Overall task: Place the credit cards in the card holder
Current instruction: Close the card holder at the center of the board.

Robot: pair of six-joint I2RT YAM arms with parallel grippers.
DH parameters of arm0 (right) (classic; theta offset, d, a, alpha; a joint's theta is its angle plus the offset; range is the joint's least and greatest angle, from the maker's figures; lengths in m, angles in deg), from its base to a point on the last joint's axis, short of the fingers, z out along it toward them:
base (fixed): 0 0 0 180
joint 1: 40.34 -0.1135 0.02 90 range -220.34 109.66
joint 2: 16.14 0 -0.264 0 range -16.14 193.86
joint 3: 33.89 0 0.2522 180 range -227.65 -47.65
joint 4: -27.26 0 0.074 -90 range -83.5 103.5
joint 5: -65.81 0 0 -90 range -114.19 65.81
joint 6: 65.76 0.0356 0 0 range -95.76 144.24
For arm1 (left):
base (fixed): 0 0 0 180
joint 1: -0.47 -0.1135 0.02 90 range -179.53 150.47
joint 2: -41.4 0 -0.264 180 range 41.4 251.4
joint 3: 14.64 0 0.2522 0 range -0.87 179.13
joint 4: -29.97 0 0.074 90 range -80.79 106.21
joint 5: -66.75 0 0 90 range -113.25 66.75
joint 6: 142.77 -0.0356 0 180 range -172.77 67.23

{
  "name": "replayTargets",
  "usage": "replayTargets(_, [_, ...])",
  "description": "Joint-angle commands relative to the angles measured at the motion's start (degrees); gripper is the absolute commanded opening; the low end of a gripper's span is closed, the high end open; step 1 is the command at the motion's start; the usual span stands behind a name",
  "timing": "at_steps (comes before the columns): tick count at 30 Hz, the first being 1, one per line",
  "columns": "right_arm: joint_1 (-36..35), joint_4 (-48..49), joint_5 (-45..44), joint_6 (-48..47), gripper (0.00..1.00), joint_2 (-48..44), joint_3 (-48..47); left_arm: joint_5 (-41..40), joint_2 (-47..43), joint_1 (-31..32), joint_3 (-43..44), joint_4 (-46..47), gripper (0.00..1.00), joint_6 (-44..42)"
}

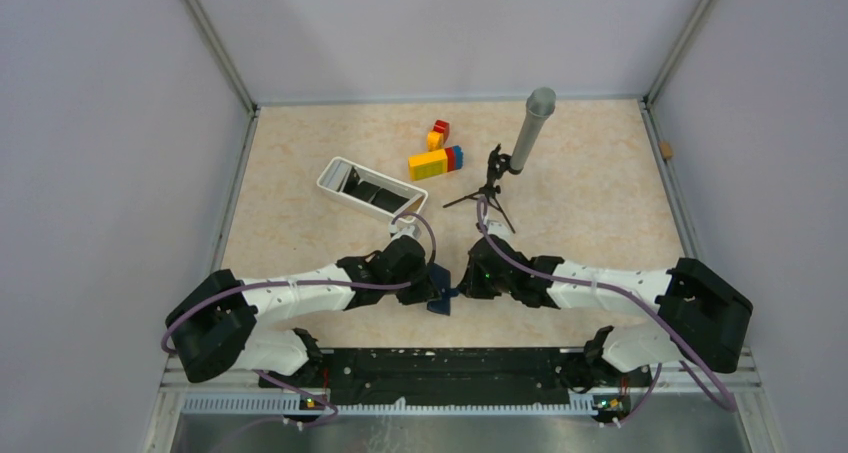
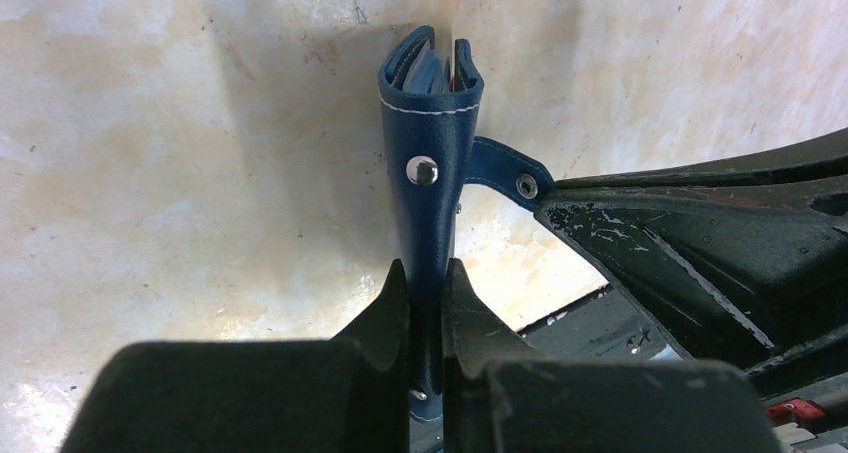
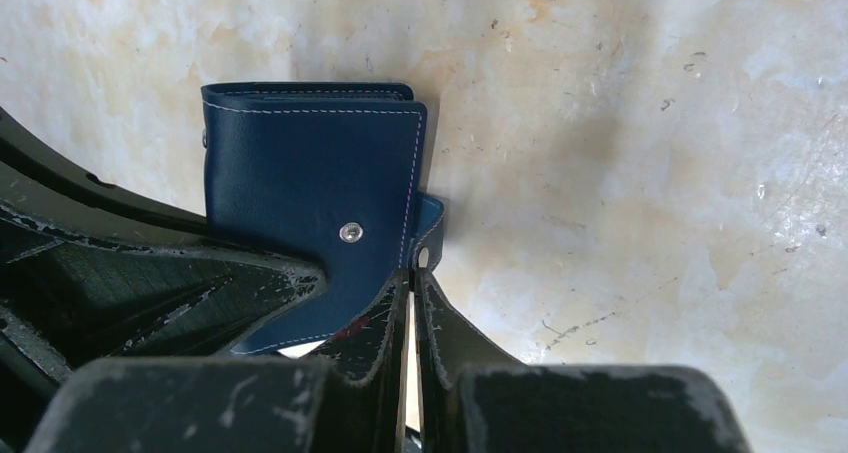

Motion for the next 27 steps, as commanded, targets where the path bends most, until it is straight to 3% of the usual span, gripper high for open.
replayTargets(1, [0.57, 2.12, 0.14, -0.01, 0.03, 0.72, 0.5, -1.26, -0.66, 0.12, 1.08, -1.6, 0.0, -0.86])
replayTargets(27, [0.6, -0.74, -1.93, 0.38, 0.06, 2.53, -0.07, -1.26, -0.9, 0.12, 0.95, -1.69, 0.0, -0.77])
